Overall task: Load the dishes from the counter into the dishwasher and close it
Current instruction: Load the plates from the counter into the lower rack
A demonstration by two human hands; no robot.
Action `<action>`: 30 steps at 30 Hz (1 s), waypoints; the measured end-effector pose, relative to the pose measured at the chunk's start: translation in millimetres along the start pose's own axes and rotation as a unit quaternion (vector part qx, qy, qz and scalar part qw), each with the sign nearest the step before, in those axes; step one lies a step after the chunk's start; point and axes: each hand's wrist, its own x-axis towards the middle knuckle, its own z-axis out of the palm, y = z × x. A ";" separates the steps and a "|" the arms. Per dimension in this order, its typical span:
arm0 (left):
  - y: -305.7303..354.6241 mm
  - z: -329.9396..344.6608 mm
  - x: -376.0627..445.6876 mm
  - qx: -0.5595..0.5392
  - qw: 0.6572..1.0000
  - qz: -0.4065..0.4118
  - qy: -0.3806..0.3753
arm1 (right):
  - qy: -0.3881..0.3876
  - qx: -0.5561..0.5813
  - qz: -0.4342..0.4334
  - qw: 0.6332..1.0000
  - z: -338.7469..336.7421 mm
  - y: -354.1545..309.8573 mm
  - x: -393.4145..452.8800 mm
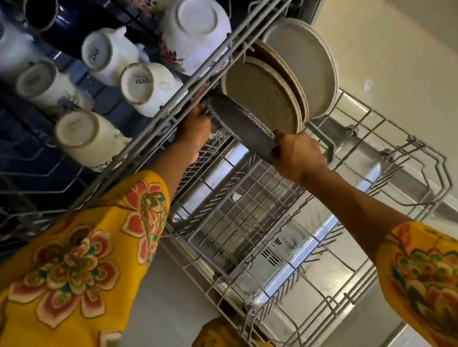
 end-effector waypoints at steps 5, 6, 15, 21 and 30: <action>7.3 4.6 3.2 -0.015 0.999 0.030 -0.008 | -0.008 0.002 -0.021 1.000 -0.6 8.9 8.8; 9.2 6.5 2.6 -0.025 0.999 0.035 -0.008 | -0.011 0.002 -0.024 1.000 -1.0 10.2 9.3; -7.5 15.4 3.4 -0.009 0.999 0.037 0.012 | -0.024 0.001 -0.037 0.999 8.0 29.8 -6.1; -3.7 13.6 7.0 -0.002 1.000 0.019 0.003 | -0.052 0.003 -0.033 0.998 5.1 22.3 8.2; -6.5 5.0 16.5 0.031 0.999 -0.011 0.022 | -0.010 -0.008 -0.078 0.997 0.1 3.5 10.0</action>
